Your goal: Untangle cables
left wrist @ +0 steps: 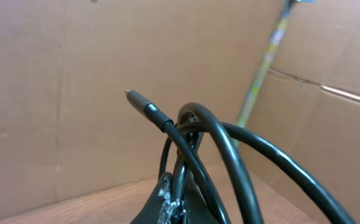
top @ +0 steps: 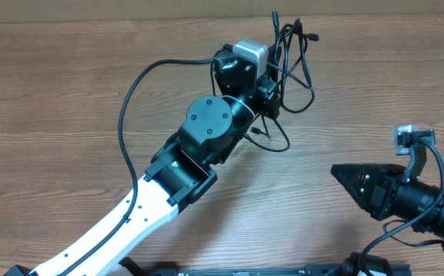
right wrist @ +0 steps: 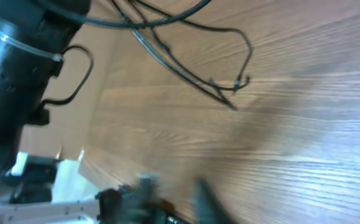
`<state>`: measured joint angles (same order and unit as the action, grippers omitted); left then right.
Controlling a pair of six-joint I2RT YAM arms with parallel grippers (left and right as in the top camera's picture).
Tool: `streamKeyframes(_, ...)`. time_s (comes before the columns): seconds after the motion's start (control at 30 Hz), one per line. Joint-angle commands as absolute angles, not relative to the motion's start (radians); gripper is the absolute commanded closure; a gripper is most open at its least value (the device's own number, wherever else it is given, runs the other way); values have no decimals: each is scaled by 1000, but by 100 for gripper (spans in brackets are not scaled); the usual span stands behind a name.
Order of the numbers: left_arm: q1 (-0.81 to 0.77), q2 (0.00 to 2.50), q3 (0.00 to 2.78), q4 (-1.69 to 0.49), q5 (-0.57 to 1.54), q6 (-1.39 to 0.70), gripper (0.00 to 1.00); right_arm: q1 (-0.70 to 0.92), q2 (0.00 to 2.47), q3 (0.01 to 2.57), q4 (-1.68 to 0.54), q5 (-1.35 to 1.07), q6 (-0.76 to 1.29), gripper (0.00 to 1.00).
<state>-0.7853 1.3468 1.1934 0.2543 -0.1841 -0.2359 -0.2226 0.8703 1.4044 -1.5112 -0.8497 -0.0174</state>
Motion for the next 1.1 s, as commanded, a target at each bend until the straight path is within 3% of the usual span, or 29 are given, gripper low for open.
streamKeyframes(0.0, -784, 1346, 1220, 266, 31, -75, 96, -225, 865, 1409, -1483, -823, -31, 53)
streamKeyframes(0.1, -784, 1346, 1220, 252, 235, 136, 96, -224, 865, 1409, -1444, -840, -32, 31)
streamKeyframes(0.23, -784, 1346, 1220, 252, 315, 189, 96, -224, 865, 1409, -1407, -876, -38, 21)
streamKeyframes(0.43, -786, 1346, 1220, 247, 318, 188, 96, -224, 865, 1409, -1396, -1029, -193, 21)
streamKeyframes(0.77, -786, 1348, 1220, 248, 470, 188, 96, -224, 865, 1409, -1254, -1303, -176, 19)
streamKeyframes(1.07, -838, 1349, 1220, 247, 497, 228, 96, -224, 865, 1409, -1153, -1315, -37, 17)
